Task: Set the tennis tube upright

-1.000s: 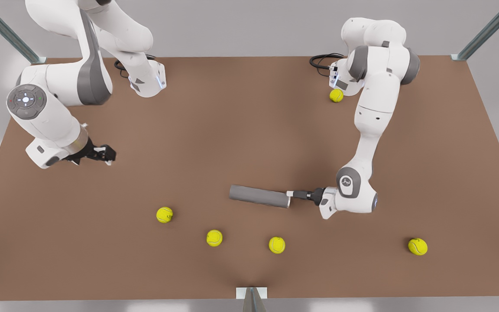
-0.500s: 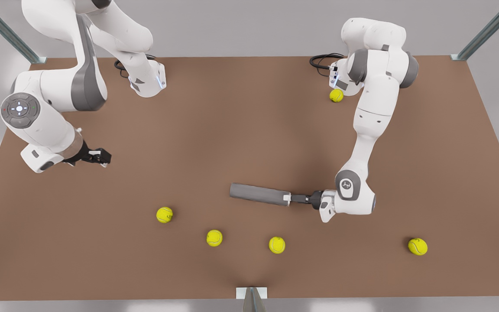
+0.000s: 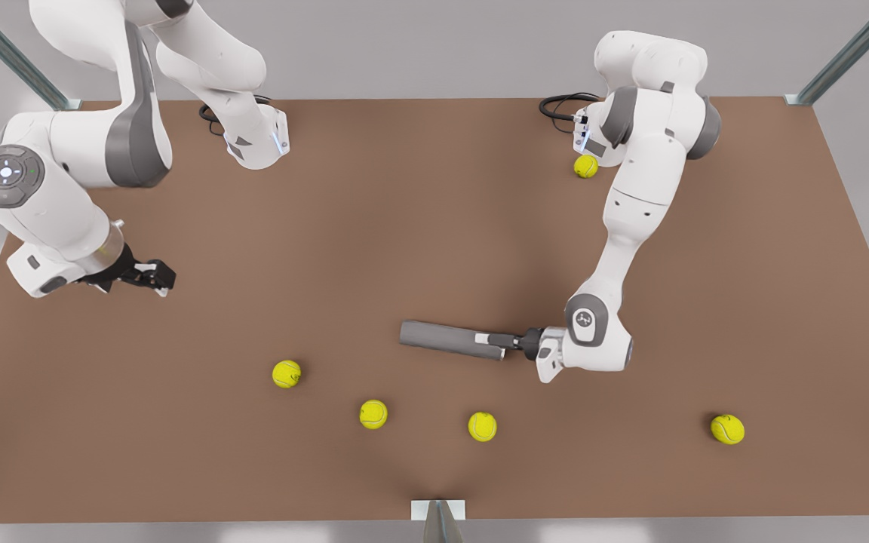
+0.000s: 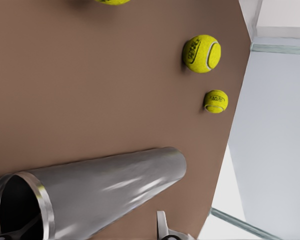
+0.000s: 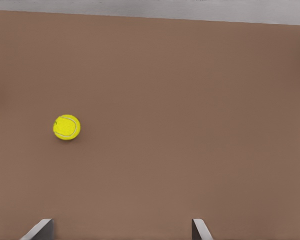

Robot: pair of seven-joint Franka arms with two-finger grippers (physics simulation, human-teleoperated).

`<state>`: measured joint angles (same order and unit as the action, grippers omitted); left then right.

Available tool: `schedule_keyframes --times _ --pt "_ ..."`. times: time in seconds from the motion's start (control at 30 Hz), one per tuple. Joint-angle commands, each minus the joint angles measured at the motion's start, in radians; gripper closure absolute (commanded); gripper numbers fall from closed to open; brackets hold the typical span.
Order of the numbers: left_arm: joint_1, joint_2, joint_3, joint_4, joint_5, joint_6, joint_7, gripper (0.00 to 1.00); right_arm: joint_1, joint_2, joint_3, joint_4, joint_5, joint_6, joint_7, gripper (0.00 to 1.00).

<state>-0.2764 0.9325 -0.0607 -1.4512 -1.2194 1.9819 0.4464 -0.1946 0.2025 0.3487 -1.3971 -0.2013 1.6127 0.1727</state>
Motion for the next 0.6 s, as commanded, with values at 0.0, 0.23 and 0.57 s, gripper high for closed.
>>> schedule_keyframes --times 0.0,0.23,0.57 --pt "0.0 0.0 -0.001 0.0 -0.002 0.0 0.0 0.0 0.0 0.0 0.0 0.023 0.017 -0.002 -0.002 0.0" --pt "0.002 0.012 -0.004 0.0 -0.02 -0.003 0.0 0.19 0.049 0.098 0.003 0.038 0.069 -0.005 0.001 0.0" --pt "0.009 0.008 -0.002 0.003 -0.015 -0.015 -0.006 0.4 0.021 0.334 -0.002 0.041 0.092 -0.06 -0.012 0.0"
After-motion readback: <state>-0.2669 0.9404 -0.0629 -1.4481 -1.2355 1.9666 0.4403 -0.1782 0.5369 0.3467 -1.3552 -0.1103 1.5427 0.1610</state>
